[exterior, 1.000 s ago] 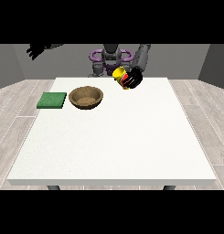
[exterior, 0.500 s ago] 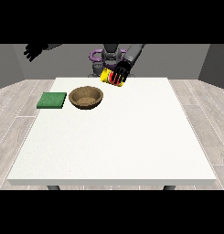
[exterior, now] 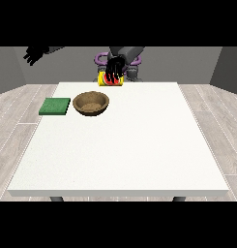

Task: Pick the cup and pour the ball into the bowl, then pick the bowl and place it on the pad

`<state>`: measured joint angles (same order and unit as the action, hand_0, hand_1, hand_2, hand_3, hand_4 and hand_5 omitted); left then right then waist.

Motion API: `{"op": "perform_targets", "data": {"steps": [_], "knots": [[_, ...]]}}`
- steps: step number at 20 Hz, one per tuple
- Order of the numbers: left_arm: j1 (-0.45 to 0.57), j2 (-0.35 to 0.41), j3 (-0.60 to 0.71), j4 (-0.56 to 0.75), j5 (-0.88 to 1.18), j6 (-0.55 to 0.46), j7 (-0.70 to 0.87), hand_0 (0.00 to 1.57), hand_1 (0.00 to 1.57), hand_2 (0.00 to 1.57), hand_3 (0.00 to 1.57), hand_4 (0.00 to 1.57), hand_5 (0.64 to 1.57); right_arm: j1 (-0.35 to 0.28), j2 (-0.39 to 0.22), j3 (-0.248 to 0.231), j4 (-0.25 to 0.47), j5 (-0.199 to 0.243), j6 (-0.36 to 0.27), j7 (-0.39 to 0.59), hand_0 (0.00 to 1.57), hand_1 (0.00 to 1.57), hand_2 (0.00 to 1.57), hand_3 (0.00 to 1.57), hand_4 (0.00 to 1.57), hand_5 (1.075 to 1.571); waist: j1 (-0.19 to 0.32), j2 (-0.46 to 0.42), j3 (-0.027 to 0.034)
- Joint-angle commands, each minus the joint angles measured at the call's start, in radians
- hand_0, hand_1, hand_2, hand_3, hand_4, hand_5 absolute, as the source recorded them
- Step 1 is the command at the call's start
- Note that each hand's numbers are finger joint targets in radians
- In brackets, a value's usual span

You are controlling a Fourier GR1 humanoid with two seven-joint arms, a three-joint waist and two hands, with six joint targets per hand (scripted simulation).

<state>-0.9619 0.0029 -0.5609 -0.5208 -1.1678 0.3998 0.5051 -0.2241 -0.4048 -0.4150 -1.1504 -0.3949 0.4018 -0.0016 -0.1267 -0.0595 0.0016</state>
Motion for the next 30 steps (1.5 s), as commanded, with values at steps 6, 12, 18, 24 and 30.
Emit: {"op": "perform_targets", "data": {"steps": [6, 12, 18, 24, 30], "knots": [[-0.014, -0.003, -0.194, -0.063, -0.146, -0.247, 0.144, 0.41, 0.41, 1.34, 1.55, 1.02, 1.571, -0.053, 0.05, 0.056, 0.017, 0.034, -0.02, -0.013, 0.0, 0.0, 0.0, 0.33, 0.69, 1.553, -0.052, 0.003, -0.0012], [-0.04, -0.003, -0.199, -0.147, -0.15, -0.426, 0.091, 0.0, 0.0, 1.14, 1.57, 1.12, 1.571, -0.078, 0.026, 0.045, 0.02, 0.028, -0.053, 0.036, 0.0, 0.0, 0.0, 0.17, 0.71, 1.55, -0.025, -0.023, -0.0015], [-0.038, 0.097, -0.015, -0.307, -0.017, -0.247, 0.043, 0.75, 0.75, 1.57, 1.54, 1.11, 1.556, -0.045, -0.016, -0.011, 0.068, 0.016, -0.054, 0.011, 0.0, 0.0, 0.0, 0.05, 0.71, 1.548, 0.071, -0.04, -0.0024], [0.097, 0.12, 0.293, -0.495, 0.363, -0.074, -0.12, 0.64, 0.64, 0.94, 0.67, 1.28, 1.545, -0.02, 0.007, -0.026, 0.062, 0.048, -0.137, -0.017, 0.0, 0.0, 0.0, 0.13, 0.78, 1.559, 0.205, -0.025, -0.0122], [0.085, 0.102, 0.607, -0.644, 0.804, -0.183, -0.229, 0.0, 0.0, 0.0, 0.0, 1.09, 1.571, -0.01, 0.046, -0.024, 0.07, 0.07, -0.196, -0.035, 0.0, 0.0, 0.0, 0.0, 0.78, 1.555, 0.275, 0.014, -0.0146]]}}
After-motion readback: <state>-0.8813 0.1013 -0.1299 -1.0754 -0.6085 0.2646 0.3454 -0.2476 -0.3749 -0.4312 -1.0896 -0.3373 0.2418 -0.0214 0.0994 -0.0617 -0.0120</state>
